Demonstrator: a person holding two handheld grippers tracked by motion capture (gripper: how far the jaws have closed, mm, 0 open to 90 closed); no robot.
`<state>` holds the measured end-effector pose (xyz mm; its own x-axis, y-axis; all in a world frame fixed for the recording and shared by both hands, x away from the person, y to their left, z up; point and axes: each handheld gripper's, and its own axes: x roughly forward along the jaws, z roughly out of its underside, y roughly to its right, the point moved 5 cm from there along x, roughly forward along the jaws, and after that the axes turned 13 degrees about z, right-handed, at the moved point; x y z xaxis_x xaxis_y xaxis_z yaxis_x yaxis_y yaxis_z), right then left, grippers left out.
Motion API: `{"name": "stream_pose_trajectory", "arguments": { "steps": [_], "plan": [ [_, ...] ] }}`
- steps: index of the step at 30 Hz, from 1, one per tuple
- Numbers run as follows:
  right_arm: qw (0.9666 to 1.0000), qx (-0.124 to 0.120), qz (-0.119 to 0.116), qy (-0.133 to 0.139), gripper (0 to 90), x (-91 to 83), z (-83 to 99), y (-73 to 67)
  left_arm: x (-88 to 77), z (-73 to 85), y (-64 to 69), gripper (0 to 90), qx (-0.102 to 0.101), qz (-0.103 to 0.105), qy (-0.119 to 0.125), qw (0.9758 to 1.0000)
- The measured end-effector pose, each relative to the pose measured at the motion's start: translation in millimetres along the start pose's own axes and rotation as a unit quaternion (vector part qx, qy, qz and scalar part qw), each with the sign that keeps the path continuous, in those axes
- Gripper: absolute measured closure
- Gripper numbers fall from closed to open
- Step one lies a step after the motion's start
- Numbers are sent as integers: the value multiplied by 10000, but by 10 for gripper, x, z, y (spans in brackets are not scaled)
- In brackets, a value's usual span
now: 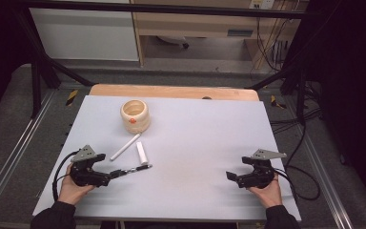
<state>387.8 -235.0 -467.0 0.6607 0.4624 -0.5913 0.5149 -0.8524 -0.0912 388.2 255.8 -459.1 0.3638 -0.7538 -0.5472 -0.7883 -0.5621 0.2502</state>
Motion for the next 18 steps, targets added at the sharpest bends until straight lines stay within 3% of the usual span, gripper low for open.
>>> {"name": "stream_pose_trajectory", "arguments": {
  "steps": [18],
  "plan": [
    [10000,-23,-40,-4,7,0,2,-8,22,-87,55,59,6,14,-3,10000]
  ]
}}
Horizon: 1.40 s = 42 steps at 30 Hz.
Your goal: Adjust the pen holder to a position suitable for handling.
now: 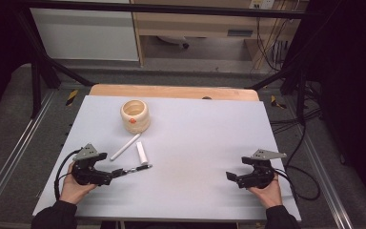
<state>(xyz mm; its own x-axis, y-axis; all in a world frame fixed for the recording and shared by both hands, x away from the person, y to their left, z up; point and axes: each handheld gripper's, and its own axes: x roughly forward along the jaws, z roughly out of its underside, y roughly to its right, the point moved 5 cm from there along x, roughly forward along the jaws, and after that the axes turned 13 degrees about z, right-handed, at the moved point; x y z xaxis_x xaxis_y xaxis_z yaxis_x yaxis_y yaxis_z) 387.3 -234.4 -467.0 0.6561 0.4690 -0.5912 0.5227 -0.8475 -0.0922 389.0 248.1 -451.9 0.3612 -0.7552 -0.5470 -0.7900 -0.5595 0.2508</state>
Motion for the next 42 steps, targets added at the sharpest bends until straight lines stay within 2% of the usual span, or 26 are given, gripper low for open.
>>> {"name": "stream_pose_trajectory", "arguments": {
  "steps": [7,12,20,30,42],
  "plan": [
    [10000,4,6,-10,8,2,0,0,18,-62,31,62,26,-5,-22,10000],
    [10000,-23,-9,-39,7,8,8,-7,64,-108,61,63,42,-19,-138,9999],
    [10000,-50,5,-42,7,16,11,-6,104,-243,92,62,137,-23,-184,9997],
    [10000,-71,6,-69,7,15,14,-6,90,-447,48,62,209,-140,-178,9995],
    [9999,-82,6,-83,7,19,15,-2,190,-696,23,61,320,-177,-222,9991]
  ]
}}
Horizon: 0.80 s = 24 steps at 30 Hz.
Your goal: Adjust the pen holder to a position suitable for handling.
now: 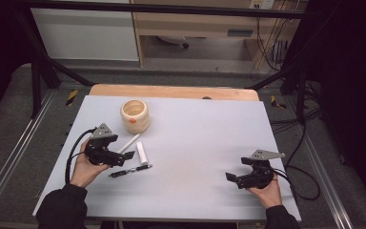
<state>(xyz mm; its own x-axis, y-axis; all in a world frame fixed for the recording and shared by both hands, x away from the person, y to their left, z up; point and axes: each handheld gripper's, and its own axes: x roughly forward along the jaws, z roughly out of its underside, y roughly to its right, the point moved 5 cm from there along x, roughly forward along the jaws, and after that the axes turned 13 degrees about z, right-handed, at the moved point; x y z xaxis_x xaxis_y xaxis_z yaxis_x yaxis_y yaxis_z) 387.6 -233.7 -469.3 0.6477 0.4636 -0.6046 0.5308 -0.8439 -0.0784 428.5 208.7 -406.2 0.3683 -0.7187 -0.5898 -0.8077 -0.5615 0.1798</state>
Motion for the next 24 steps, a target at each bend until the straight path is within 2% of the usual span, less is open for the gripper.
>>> {"name": "stream_pose_trajectory", "arguments": {
  "steps": [15,24],
  "plan": [
    [10000,4,7,-45,7,10,9,-7,105,-185,-97,62,81,-90,-165,9998],
    [10000,-3,10,-47,7,11,9,-7,214,-329,-160,63,38,-125,-206,9997]
  ]
}}
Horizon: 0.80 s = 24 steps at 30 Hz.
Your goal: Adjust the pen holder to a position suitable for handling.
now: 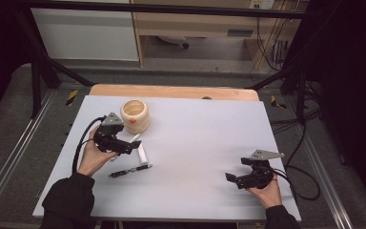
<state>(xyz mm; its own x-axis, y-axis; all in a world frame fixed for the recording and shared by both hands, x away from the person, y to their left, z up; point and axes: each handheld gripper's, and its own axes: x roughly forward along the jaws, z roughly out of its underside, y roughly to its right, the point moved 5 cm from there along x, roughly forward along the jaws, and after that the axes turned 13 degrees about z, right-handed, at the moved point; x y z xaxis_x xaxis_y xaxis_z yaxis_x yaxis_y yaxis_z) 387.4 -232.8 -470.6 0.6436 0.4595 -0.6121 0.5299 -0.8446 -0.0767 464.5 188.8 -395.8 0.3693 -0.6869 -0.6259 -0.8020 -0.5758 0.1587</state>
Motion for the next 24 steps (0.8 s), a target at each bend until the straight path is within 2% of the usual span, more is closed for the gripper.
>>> {"name": "stream_pose_trajectory", "arguments": {
  "steps": [15,24],
  "plan": [
    [10000,-7,5,-4,7,-1,1,-1,120,-192,-176,79,-17,-170,-67,9998],
    [10000,-15,7,-11,7,0,2,0,161,-295,-267,136,54,-320,-100,9994]
  ]
}}
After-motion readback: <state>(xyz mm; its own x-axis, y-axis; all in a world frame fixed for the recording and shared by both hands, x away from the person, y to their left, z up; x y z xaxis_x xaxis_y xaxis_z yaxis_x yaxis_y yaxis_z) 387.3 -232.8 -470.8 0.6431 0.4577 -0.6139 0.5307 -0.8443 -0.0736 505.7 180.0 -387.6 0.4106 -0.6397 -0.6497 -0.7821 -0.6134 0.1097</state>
